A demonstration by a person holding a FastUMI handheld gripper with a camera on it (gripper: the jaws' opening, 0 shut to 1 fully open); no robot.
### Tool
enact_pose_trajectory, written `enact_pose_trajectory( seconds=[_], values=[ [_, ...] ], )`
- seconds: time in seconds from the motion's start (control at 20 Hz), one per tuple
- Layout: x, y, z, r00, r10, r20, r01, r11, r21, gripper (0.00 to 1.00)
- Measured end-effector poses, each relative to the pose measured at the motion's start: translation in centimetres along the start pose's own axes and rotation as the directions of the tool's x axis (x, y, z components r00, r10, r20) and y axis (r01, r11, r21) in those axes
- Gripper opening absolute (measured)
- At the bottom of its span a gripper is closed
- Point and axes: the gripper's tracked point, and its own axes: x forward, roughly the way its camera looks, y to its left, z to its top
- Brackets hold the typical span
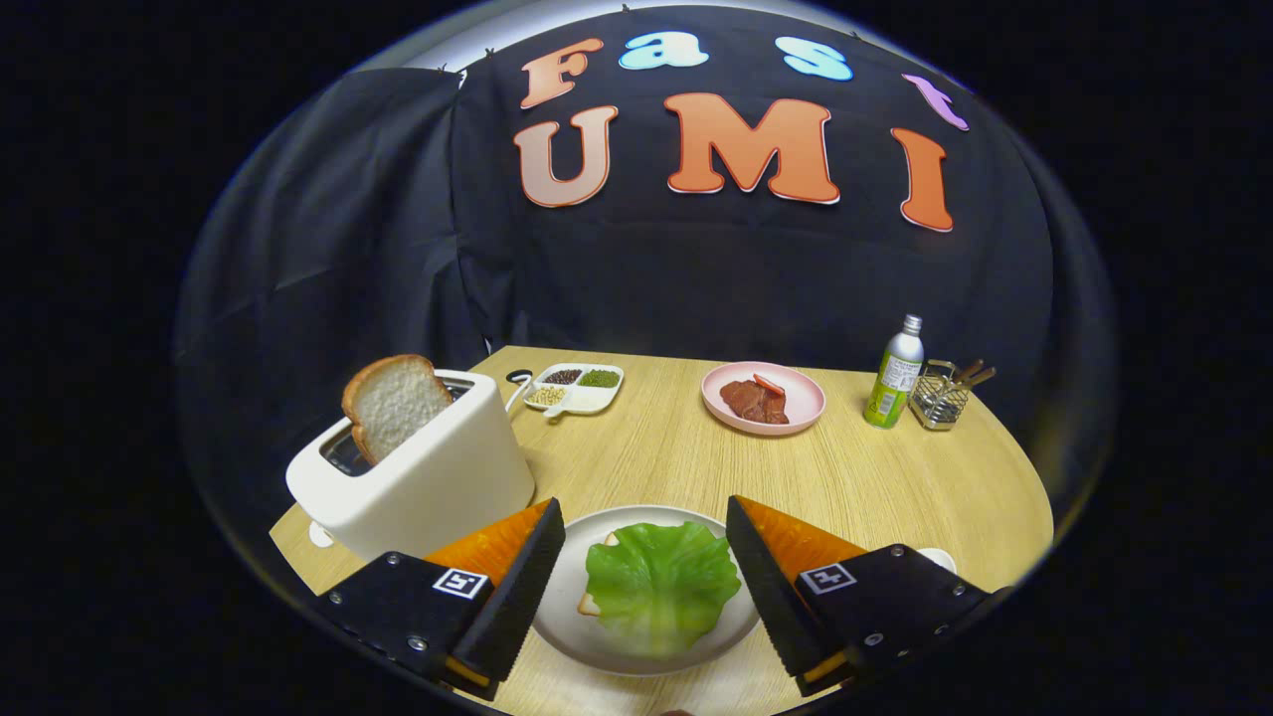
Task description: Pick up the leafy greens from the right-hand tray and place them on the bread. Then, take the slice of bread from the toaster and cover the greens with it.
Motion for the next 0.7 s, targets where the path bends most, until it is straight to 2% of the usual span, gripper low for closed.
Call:
enact_pose_trajectory(
  seconds=[0.35, 0.7],
  values=[
    [-1.4, 5.7, 3.9, 0.999, 0.010, 0.050, -0.011, 1.000, 0.010, 0.98],
    [-1.5, 13.6, 7.3, 0.993, 0.040, 0.112, -0.034, 0.998, -0.049, 0.98]
  ],
)
